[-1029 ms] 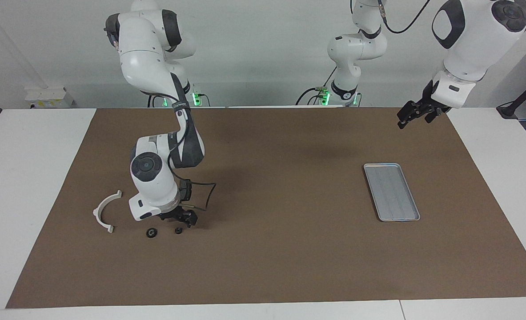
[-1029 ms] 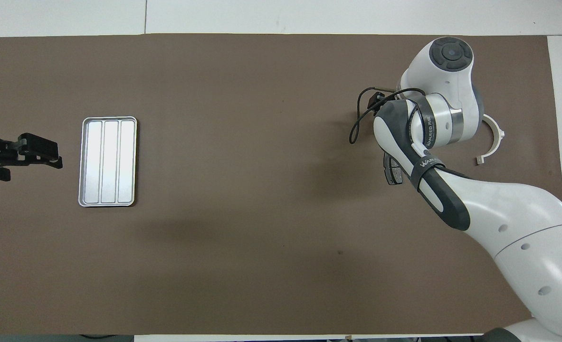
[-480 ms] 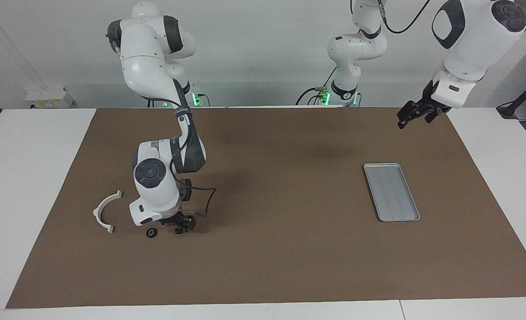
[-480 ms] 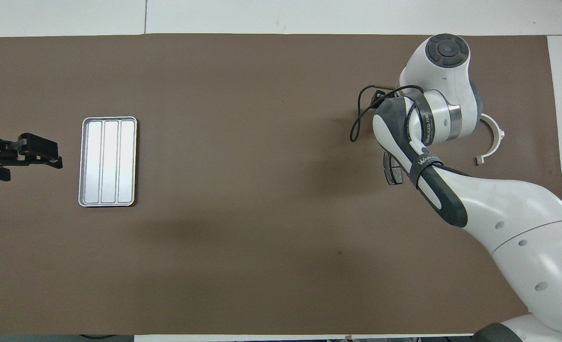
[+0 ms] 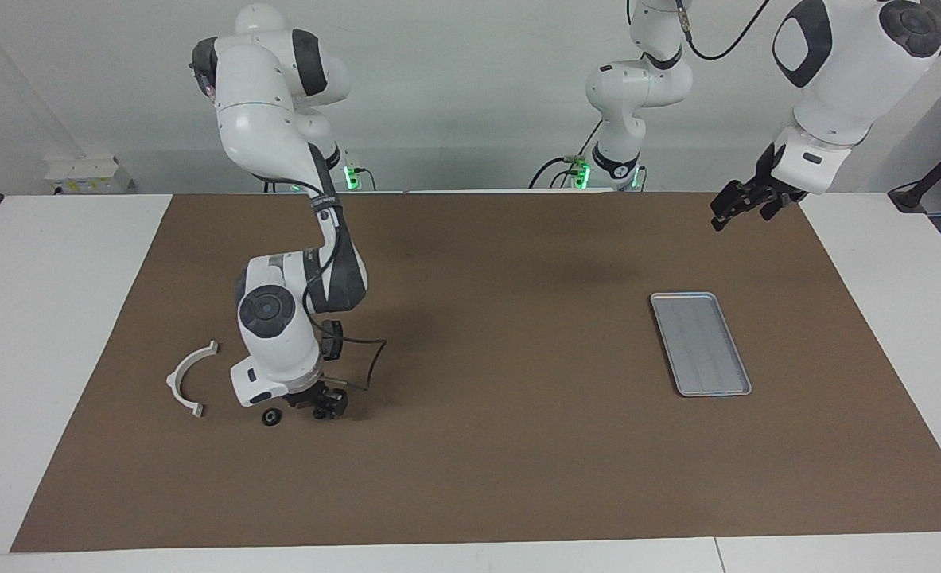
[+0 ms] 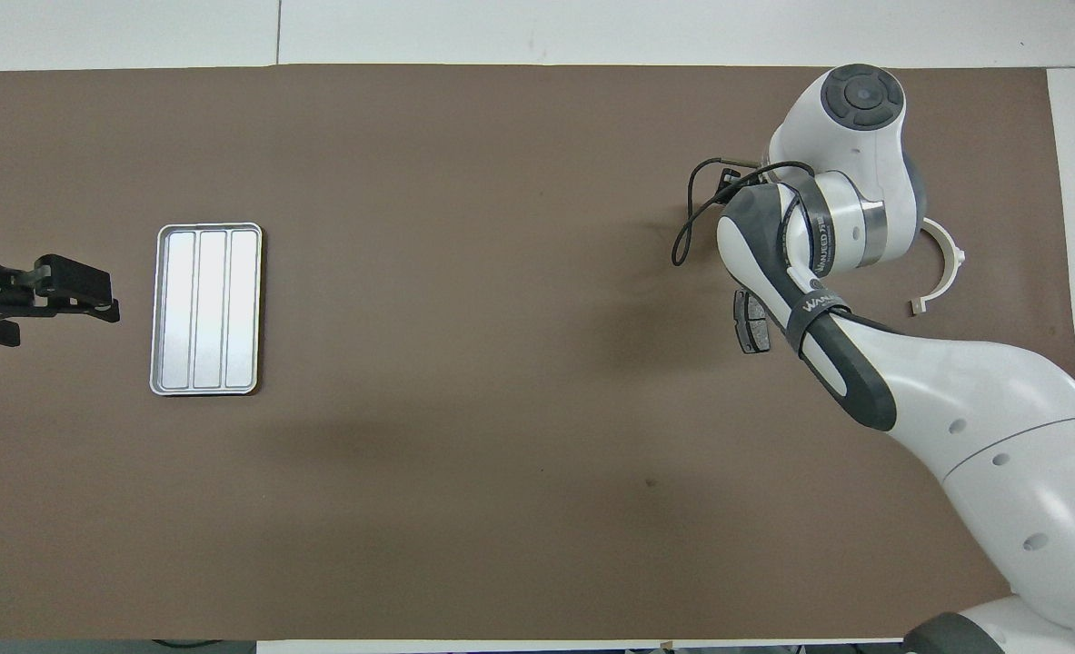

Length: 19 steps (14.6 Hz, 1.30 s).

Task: Pick bearing gear from pile to tray
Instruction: 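Reach the right gripper to the small black piece and grasp it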

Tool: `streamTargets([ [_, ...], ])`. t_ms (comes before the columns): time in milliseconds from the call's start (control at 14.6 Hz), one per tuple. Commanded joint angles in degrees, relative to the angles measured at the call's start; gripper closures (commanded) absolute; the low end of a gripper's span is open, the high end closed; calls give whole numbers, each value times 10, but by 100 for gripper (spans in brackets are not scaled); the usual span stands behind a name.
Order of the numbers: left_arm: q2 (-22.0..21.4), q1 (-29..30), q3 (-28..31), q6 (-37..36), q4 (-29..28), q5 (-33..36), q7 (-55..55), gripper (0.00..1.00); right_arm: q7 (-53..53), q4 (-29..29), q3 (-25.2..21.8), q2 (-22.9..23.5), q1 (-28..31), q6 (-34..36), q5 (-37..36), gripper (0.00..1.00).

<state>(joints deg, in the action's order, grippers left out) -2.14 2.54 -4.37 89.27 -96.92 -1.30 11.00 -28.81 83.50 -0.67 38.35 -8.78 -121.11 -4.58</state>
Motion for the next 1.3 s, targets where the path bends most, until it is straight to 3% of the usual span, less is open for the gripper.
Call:
streamTargets([
  [0,-11,1,0,-7,-6,2,-1,0,-12,-3,3,6,3,-13,7,26],
  [137,-11,1,0,-7,-6,2,-1,0,-12,10,3,6,3,-29,7,27],
  [274,-11,1,-1,-7,-6,2,-1,0,-12,11,3,6,3,-30,7,36],
  [343,-11,1,-1,-7,-6,2,-1,0,-12,11,3,6,3,-30,7,45],
  [549,-11,0,0,-7,-6,2,-1,0,-12,11,3,5,3,-29,7,100],
  [892,-11,1,-1,-7,-6,2,-1,0,-8,-4,2,2,0,2,-3,100],
  [1235,-11,1,-1,-7,-6,2,-1,0,-14,-164,20,-13,-49,255,1,100],
])
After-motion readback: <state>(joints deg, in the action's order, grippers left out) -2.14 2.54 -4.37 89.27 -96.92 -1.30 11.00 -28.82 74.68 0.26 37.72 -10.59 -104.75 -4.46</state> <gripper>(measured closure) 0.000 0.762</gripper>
